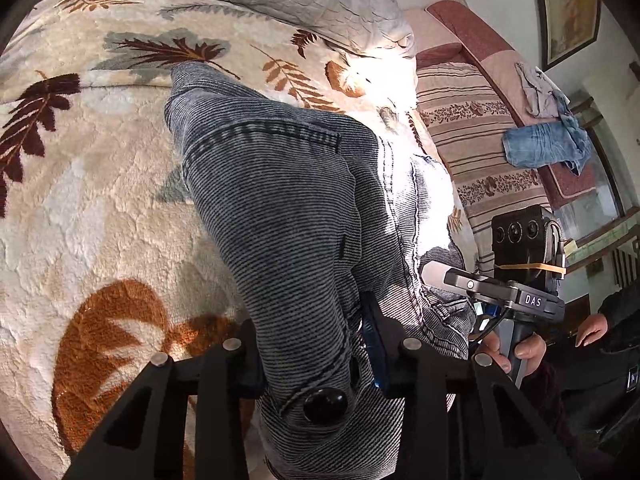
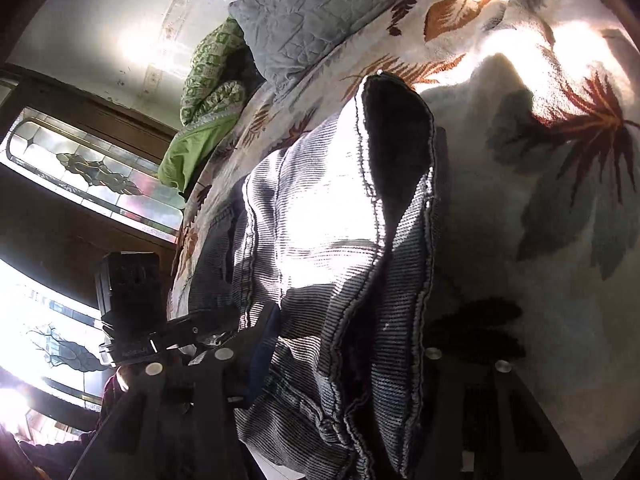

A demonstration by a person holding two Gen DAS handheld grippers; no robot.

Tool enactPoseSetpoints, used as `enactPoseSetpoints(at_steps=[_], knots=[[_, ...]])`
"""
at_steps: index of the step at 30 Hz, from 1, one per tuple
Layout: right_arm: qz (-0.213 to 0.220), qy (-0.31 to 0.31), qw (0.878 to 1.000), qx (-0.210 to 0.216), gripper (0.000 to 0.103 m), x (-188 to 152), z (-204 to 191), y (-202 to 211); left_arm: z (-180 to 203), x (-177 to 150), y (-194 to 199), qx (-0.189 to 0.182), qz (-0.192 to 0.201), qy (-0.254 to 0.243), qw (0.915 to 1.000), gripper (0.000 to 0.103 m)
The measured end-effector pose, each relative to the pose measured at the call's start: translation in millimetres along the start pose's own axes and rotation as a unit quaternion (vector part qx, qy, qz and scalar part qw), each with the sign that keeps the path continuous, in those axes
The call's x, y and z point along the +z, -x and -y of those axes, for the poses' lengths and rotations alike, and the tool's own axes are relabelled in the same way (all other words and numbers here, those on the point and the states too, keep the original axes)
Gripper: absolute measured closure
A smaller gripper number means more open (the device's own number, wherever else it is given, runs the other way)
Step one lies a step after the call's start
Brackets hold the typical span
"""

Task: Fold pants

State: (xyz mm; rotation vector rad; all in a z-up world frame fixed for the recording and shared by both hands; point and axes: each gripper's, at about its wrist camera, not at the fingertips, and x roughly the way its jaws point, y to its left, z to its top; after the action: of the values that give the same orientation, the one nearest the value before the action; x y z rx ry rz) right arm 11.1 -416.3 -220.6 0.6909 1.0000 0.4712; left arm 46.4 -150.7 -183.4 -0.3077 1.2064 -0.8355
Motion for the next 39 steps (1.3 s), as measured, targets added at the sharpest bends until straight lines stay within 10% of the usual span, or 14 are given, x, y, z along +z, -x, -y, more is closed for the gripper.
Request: enactPoseSetpoints(at_steps=[39], knots=[[-0.004, 0.113, 0.993, 0.028, 0.054, -8, -82, -40, 5, -23, 89, 0.128, 0.08, -0.032, 0.988, 0.067]])
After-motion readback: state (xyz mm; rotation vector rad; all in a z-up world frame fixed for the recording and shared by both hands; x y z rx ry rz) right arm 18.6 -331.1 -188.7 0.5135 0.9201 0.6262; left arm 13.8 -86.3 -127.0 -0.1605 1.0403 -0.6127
